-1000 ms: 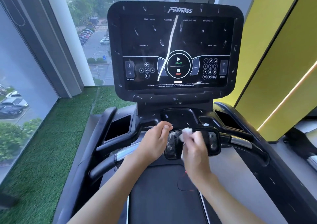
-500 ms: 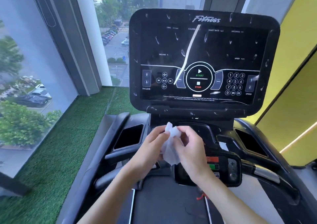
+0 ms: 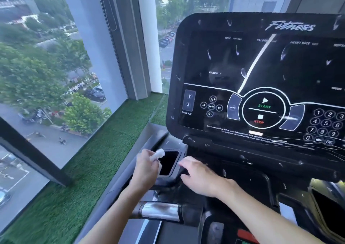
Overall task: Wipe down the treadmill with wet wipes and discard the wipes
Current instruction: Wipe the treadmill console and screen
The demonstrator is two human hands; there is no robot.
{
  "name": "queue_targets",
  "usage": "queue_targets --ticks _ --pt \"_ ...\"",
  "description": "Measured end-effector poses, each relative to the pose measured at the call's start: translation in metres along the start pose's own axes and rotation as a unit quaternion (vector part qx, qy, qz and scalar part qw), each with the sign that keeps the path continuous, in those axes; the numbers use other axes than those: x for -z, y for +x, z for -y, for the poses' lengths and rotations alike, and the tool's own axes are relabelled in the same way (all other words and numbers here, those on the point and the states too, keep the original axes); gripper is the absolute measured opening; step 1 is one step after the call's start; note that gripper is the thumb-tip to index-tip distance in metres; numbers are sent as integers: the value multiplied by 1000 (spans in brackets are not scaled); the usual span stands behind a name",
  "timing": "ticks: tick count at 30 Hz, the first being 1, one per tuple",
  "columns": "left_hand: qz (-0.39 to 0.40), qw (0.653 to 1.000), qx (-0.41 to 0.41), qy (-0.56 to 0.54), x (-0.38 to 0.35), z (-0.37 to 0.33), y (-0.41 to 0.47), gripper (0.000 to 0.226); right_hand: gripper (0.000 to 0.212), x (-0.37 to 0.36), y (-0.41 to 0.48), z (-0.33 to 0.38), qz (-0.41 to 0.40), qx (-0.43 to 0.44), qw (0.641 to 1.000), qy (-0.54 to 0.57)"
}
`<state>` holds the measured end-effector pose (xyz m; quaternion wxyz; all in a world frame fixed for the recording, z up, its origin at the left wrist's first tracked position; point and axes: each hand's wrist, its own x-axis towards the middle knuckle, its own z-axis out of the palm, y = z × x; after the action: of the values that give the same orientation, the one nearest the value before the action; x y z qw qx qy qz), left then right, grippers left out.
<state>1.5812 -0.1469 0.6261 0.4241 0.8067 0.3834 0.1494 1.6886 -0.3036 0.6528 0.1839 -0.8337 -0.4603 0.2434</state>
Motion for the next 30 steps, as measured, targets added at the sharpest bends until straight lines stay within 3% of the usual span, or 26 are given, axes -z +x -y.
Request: queue_targets --ticks 5,10,15,19,24,30 --pt "-14 994 -63 83 -11 10 43 17 43 -13 26 -7 9 51 989 -141" --pt "24 984 -115 133 -31 25 83 16 51 -24 42 -20 23 30 974 -223" --pt "94 943 -225 227 -52 52 101 37 79 -43 46 -21 13 -3 958 -287" --pt "133 908 -249 309 -46 60 87 61 59 -52 48 -15 25 -66 947 -313" --pt "182 875 -284 347 -39 66 94 61 64 -61 48 -14 13 -88 939 -331" --pt "176 896 -271 304 -51 57 119 63 71 -64 47 -15 31 -115 930 -348"
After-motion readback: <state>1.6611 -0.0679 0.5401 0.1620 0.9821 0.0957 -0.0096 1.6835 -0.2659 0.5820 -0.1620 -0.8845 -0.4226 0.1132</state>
